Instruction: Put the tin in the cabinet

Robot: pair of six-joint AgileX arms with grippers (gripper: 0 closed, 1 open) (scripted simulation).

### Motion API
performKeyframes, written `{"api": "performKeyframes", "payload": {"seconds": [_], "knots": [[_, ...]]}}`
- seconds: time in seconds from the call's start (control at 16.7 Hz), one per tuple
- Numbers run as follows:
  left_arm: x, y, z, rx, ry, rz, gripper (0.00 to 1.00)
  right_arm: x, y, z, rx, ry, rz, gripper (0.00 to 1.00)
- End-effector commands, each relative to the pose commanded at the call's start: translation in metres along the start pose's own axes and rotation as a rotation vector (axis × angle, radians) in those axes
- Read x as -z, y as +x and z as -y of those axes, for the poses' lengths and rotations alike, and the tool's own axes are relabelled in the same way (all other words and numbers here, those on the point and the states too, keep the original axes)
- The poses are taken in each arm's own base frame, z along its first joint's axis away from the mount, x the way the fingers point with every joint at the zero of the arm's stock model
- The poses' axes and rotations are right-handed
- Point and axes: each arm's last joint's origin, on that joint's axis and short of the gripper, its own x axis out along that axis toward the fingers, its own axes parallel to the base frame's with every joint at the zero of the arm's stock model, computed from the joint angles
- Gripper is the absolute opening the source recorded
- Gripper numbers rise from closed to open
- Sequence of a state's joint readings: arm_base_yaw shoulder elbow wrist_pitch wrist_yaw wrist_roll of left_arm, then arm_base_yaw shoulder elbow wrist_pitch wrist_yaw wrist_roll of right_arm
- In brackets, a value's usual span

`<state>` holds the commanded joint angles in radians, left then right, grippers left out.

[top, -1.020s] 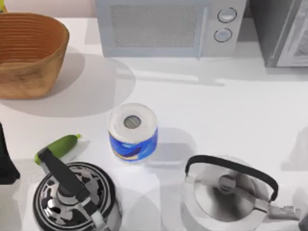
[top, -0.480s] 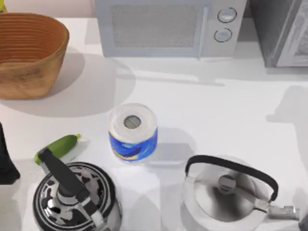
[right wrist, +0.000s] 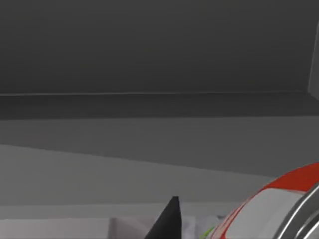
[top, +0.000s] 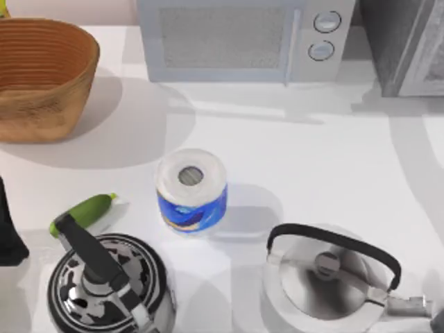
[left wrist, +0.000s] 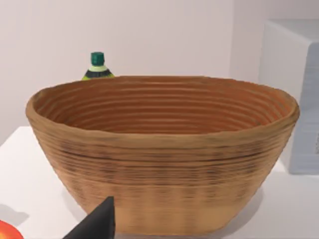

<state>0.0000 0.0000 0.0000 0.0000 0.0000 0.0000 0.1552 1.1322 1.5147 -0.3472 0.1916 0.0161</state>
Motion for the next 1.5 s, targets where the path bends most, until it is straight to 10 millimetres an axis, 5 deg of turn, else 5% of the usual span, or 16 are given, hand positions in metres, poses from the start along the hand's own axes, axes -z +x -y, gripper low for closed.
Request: {"api": "performKeyframes", "payload": {"seconds": [0.3, 0.84, 1.5], "knots": [[0.0, 0.0, 0.0, 0.0, 0.0, 0.0, 1.0, -0.017, 0.039, -0.015, -0.026, -0.004, -0.039, 0.0], [0.0, 0.0, 0.0, 0.0, 0.0, 0.0, 1.0, -0.017, 0.052, -0.017, -0.024, -0.006, -0.061, 0.0], [0.0, 0.0, 0.0, 0.0, 0.0, 0.0, 1.0, -0.045, 0.163, -0.018, -0.005, -0.003, -0.033, 0.0]]}}
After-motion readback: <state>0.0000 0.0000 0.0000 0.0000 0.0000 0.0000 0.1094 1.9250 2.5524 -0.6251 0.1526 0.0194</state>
